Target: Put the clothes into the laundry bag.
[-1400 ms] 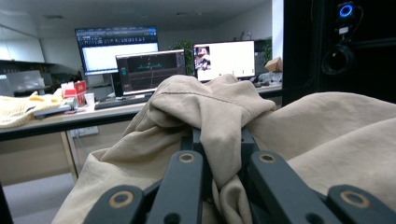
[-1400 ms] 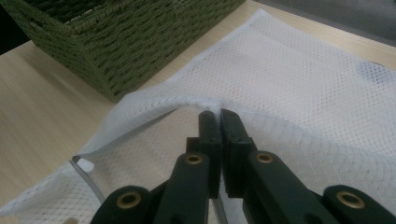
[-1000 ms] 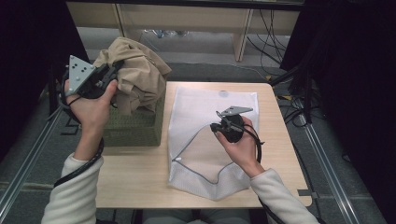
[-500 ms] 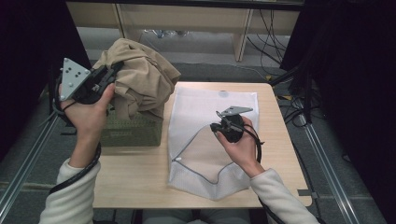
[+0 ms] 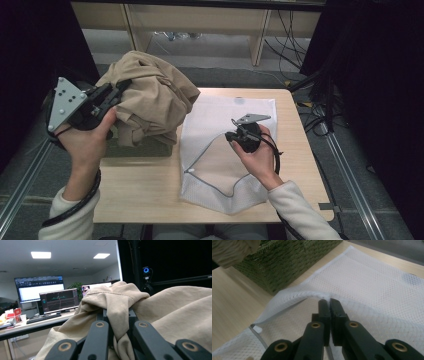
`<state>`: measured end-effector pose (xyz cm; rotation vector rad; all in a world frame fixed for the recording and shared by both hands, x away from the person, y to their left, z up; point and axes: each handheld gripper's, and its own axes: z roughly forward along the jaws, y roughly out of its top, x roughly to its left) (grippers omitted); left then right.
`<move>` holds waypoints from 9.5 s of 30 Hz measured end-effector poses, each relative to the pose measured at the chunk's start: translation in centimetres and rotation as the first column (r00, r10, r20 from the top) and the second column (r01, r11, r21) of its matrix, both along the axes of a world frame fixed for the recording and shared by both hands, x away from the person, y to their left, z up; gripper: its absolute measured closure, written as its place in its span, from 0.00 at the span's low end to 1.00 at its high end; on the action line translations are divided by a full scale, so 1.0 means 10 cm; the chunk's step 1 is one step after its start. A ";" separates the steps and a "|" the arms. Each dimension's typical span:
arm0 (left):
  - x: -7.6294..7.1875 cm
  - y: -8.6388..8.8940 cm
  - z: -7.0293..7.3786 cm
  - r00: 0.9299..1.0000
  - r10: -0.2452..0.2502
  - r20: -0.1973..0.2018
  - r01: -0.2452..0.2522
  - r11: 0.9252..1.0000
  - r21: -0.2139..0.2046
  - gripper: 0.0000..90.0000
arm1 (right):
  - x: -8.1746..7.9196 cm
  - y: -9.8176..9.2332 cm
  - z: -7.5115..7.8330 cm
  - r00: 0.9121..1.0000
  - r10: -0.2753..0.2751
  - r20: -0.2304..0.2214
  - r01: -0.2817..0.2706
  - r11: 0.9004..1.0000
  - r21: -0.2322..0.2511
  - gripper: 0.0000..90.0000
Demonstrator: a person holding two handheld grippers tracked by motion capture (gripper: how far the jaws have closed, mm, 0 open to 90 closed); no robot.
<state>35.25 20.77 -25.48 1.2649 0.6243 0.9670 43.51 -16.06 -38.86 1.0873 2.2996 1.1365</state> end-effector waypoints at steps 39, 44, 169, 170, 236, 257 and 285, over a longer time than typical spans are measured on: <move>-0.64 -0.43 -0.25 0.885 -0.421 -0.199 0.446 0.889 0.105 0.95 | 0.00 0.01 0.02 1.000 0.010 -0.013 -0.009 1.000 0.010 1.00; -0.50 -0.64 -0.46 0.846 -0.442 -0.300 0.496 0.857 0.137 0.95 | -0.02 0.02 0.04 1.000 -0.012 -0.008 0.012 1.000 0.019 1.00; 0.77 -1.90 -1.90 0.717 -0.068 -0.693 0.385 0.868 0.313 0.95 | -0.18 0.08 0.24 0.998 0.053 -0.032 -0.050 0.996 0.078 1.00; 0.77 -1.90 -1.90 0.717 -0.068 -0.693 0.385 0.868 0.313 0.95 | -0.18 0.08 0.24 0.998 0.053 -0.032 -0.050 0.996 0.078 1.00; 0.06 -2.11 -1.95 0.800 -0.106 -0.590 0.502 0.657 0.563 0.53 | -0.09 0.02 0.18 0.996 0.018 -0.090 -0.012 0.997 0.071 1.00; 0.18 -1.87 -1.32 0.827 -0.144 -0.543 0.385 0.849 0.362 0.92 | -0.30 0.01 0.50 0.997 0.072 -0.008 -0.071 0.990 0.119 1.00; 0.58 -2.00 -1.53 0.770 -0.156 -0.619 0.437 0.836 0.333 0.92 | -0.37 0.02 0.55 0.995 0.096 0.012 -0.097 0.983 0.155 1.00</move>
